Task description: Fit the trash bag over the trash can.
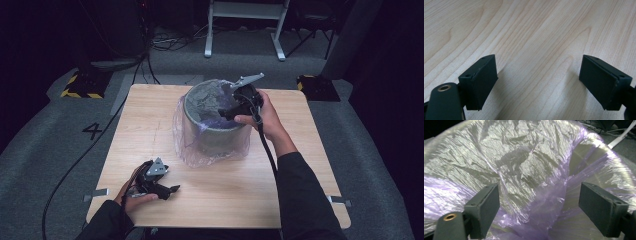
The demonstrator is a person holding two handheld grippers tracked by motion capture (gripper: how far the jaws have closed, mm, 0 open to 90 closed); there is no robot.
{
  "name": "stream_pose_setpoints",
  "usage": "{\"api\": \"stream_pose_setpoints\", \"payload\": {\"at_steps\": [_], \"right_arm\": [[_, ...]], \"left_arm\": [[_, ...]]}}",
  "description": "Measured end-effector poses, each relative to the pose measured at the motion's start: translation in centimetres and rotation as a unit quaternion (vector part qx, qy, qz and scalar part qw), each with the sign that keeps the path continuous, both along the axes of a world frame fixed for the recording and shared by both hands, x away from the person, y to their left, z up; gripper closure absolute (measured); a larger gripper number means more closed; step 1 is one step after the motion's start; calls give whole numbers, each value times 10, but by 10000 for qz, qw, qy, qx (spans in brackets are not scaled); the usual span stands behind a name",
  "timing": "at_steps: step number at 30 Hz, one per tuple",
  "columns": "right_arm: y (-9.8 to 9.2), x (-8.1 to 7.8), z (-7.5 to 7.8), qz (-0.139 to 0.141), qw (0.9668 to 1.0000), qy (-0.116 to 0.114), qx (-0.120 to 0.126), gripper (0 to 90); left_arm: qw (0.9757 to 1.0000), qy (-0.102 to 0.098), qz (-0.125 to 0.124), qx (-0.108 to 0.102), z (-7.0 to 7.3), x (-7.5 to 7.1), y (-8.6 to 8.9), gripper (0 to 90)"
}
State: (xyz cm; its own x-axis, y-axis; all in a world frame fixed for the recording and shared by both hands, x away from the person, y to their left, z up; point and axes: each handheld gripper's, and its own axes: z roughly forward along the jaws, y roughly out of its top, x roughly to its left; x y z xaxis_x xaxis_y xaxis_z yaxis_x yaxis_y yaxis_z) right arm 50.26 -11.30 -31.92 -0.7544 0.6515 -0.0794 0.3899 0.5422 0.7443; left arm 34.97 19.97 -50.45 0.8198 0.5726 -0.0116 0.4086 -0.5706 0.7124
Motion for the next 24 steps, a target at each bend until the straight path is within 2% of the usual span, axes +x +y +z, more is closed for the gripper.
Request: {"api": "stream_pose_setpoints", "payload": {"at_steps": [8, 11, 19, 24], "right_arm": [[-8, -6, 5, -11, 9992, -301, 264, 181], [-11, -10, 7, 76, 9986, -386, 345, 177], [-17, -19, 9, 94, 9980, -555, 303, 170], [-22, -25, 9, 134, 9974, -605, 358, 171]], "left_arm": [[10000, -3, -3, 5, 0, 0, 0, 146], [10000, -1, -3, 5, 0, 0, 0, 146], [10000, -1, -2, 4, 0, 0, 0, 146], [10000, -3, -4, 5, 0, 0, 0, 146]]}}
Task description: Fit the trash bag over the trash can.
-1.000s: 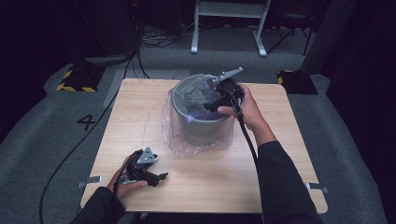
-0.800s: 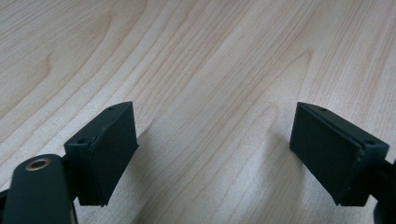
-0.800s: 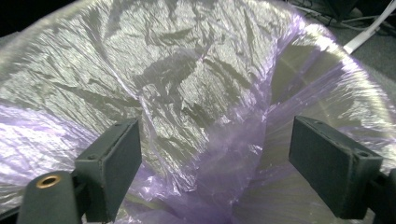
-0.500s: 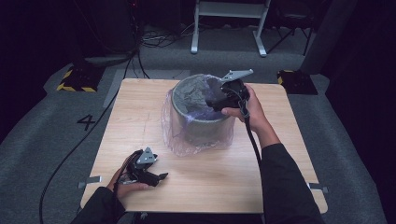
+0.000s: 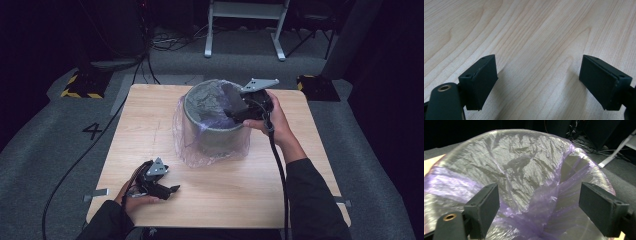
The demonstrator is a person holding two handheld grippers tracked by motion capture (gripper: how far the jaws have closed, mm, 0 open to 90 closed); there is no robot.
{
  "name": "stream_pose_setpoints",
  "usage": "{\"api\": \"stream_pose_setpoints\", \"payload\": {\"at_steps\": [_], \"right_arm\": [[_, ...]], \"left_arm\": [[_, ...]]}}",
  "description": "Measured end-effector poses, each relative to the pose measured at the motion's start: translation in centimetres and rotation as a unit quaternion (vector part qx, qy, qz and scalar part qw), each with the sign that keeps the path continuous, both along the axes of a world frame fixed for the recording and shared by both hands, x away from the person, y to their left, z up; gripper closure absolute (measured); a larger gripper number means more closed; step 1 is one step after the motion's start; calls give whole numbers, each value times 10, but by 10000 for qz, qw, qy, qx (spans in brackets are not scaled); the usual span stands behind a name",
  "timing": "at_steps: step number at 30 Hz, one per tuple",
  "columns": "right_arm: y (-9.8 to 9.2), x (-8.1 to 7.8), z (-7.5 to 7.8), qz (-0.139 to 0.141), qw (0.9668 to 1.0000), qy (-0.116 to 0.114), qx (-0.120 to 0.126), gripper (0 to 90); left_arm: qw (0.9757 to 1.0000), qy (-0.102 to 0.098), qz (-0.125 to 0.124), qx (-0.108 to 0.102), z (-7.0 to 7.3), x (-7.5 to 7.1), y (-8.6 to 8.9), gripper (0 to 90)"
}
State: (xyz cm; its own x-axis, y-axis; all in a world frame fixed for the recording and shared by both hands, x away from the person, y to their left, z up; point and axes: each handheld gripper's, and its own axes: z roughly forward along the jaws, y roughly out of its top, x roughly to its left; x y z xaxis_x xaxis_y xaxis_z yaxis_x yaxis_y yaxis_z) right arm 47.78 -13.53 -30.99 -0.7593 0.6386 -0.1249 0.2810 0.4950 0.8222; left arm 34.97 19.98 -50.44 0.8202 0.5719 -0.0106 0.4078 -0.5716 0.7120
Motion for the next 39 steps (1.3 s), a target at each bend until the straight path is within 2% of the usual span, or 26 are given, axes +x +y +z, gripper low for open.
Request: {"api": "stream_pose_setpoints", "payload": {"at_steps": [10, 12, 15, 19, 22, 30, 32, 39], "right_arm": [[-11, -11, 2, 45, 9998, -94, 163, 168], [-12, -14, 2, 48, 9998, -183, 70, 163], [-13, -19, 0, -109, 9993, -334, -92, 159], [-19, -25, -1, -106, 9993, -360, 49, 159], [-24, -29, 0, -162, 9988, -459, 33, 159], [-37, -35, -1, -171, 9988, -424, 144, 166], [-39, -36, -3, -89, 9991, -390, 141, 165], [-44, -44, -7, -23, 9988, -468, 149, 165]], "left_arm": [[10000, 0, 0, 0, 0, 0, 0, 146], [10000, 0, 2, 0, 0, 0, 0, 146], [10000, -2, 4, 0, 0, 0, 0, 146], [10000, -7, 7, 3, 0, 0, 0, 147], [10000, -3, 3, 0, 0, 0, 0, 147], [10000, 1, -1, -3, 0, 0, 0, 147], [10000, 1, -2, -2, 0, 0, 0, 147], [10000, 1, -1, -4, 0, 0, 0, 147]]}}
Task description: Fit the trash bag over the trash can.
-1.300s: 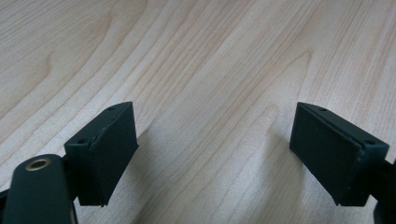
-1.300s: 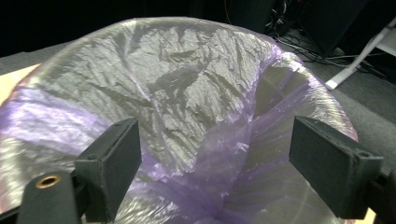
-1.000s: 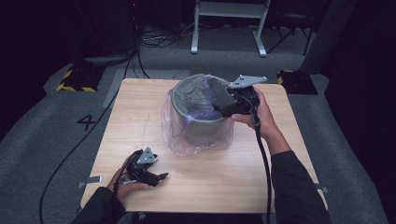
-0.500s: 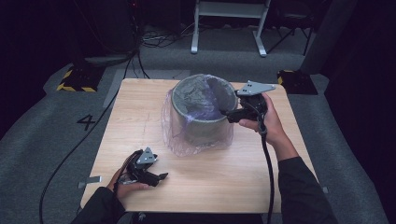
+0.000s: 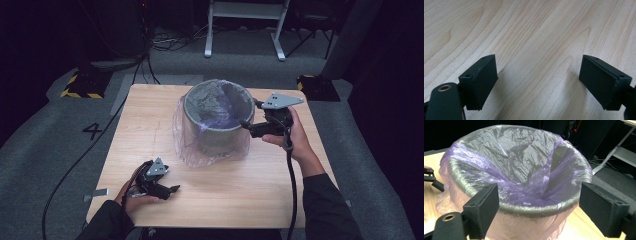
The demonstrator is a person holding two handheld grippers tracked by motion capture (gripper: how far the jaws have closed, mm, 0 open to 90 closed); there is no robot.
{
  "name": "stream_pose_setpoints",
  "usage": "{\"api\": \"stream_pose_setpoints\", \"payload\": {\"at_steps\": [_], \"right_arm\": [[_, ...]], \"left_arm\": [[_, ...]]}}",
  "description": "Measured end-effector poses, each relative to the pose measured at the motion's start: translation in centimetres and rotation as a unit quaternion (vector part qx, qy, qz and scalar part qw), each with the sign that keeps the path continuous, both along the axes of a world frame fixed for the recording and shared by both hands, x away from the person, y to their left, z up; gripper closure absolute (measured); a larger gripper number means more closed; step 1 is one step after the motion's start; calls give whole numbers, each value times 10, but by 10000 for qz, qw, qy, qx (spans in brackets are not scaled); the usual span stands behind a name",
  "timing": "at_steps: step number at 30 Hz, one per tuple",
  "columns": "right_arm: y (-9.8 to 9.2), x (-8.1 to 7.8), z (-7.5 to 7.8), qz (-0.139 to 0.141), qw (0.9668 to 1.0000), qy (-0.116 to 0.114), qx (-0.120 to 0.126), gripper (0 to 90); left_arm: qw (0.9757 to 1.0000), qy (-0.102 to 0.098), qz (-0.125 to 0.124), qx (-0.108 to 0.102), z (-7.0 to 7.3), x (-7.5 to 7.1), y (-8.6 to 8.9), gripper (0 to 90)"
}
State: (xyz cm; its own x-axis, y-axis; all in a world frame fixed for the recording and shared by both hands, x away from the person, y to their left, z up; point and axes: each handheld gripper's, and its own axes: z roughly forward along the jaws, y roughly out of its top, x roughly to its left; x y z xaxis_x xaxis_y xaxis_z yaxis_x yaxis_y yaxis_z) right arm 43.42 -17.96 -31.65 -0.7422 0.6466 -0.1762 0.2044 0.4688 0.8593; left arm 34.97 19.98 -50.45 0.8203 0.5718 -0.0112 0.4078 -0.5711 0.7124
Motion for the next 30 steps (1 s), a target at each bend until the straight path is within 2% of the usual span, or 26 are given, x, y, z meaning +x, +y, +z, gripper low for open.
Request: {"api": "stream_pose_setpoints", "payload": {"at_steps": [6, 25, 30], "right_arm": [[-5, -6, 0, 48, 10000, -10, 27, 165], [-12, -16, -11, 144, 9997, 93, -156, 165], [-13, -18, -14, 155, 9995, 88, -274, 165]], "left_arm": [[10000, 1, 0, 0, 0, 0, 0, 147], [10000, 0, -1, 1, 0, 0, 0, 147], [10000, 1, 1, -3, 0, 0, 0, 147]]}}
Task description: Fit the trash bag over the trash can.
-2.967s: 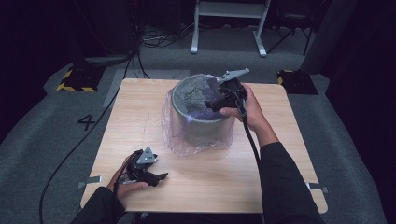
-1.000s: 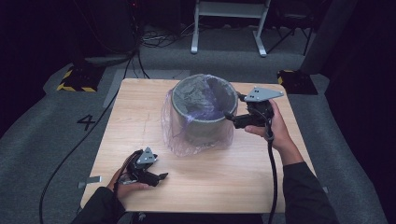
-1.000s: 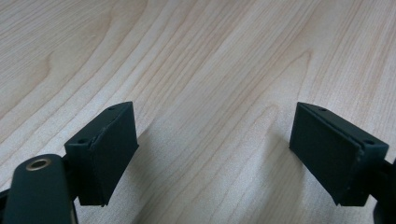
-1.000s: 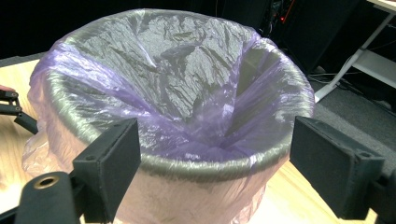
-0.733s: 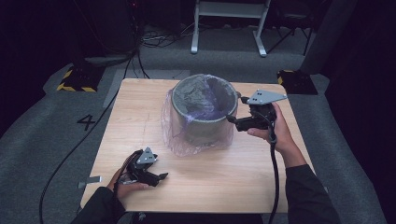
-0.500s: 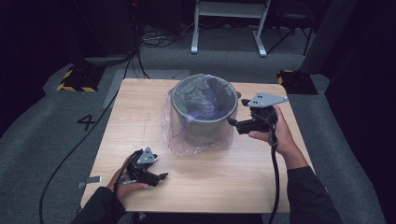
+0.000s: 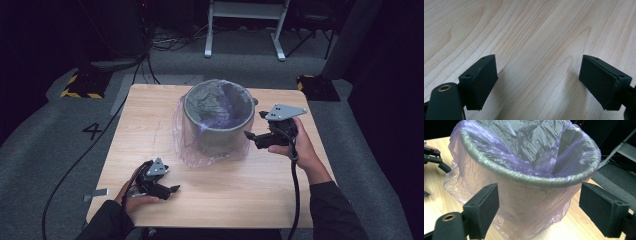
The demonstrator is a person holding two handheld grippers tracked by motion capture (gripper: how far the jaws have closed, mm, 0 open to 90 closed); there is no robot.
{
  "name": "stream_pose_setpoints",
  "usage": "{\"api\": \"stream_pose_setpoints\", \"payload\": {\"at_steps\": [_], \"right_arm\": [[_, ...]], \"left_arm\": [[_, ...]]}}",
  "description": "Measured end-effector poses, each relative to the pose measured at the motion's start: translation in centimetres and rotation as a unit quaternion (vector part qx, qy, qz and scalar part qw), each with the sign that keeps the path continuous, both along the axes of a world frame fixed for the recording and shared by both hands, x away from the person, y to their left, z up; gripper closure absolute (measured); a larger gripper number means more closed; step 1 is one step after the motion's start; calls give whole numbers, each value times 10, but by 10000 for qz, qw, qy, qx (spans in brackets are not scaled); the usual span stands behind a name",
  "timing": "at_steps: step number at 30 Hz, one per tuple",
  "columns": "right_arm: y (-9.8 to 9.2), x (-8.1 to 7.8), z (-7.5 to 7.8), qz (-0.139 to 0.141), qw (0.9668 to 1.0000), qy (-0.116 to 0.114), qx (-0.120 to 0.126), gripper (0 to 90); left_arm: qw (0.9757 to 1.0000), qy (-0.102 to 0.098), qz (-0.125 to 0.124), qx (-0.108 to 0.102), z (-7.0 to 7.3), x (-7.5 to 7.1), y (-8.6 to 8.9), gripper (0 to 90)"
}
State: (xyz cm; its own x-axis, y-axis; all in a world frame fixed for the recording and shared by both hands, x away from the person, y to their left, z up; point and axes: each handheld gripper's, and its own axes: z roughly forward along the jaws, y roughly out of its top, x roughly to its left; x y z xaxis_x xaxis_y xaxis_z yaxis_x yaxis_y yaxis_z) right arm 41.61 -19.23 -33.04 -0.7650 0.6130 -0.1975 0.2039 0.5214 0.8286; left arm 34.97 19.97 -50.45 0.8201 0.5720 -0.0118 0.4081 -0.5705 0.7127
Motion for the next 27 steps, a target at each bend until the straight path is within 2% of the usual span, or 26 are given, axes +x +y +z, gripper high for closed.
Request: {"api": "stream_pose_setpoints", "payload": {"at_steps": [27], "right_arm": [[-3, -9, -18, -5, 9988, 214, -431, 163]], "left_arm": [[10000, -1, 0, 2, 0, 0, 0, 147]]}}
